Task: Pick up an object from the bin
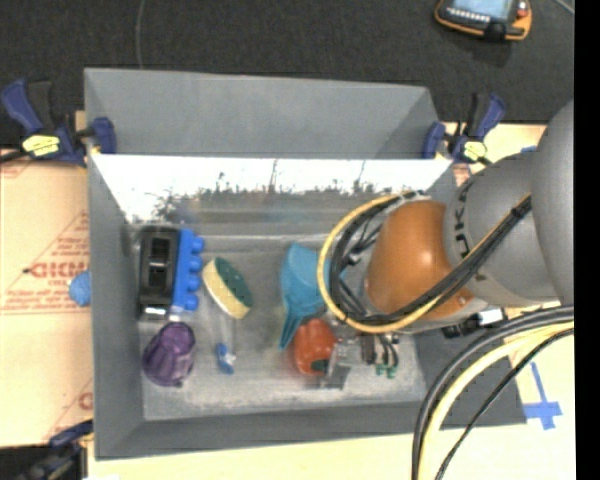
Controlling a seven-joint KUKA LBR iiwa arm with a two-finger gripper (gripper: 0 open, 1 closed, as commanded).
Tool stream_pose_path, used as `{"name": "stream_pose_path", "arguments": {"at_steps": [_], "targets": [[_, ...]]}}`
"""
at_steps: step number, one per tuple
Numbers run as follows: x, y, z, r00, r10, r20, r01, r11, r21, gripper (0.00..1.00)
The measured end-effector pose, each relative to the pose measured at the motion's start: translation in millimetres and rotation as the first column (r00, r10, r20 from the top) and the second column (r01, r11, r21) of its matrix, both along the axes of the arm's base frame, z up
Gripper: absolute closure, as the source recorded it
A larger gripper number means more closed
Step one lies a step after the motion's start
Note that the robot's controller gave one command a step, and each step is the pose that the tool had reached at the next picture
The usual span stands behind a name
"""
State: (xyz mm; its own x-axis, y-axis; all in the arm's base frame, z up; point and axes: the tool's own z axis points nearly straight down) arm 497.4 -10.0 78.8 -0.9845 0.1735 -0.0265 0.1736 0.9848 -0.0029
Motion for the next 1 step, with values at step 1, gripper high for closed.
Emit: {"name": "stream_pose_path", "arguments": {"at_steps": [1], "targets": [[-22.9,17.1,-8.3,0.996,0.094,-0.001,-0.094,0.996,-0.003,1.00]]}}
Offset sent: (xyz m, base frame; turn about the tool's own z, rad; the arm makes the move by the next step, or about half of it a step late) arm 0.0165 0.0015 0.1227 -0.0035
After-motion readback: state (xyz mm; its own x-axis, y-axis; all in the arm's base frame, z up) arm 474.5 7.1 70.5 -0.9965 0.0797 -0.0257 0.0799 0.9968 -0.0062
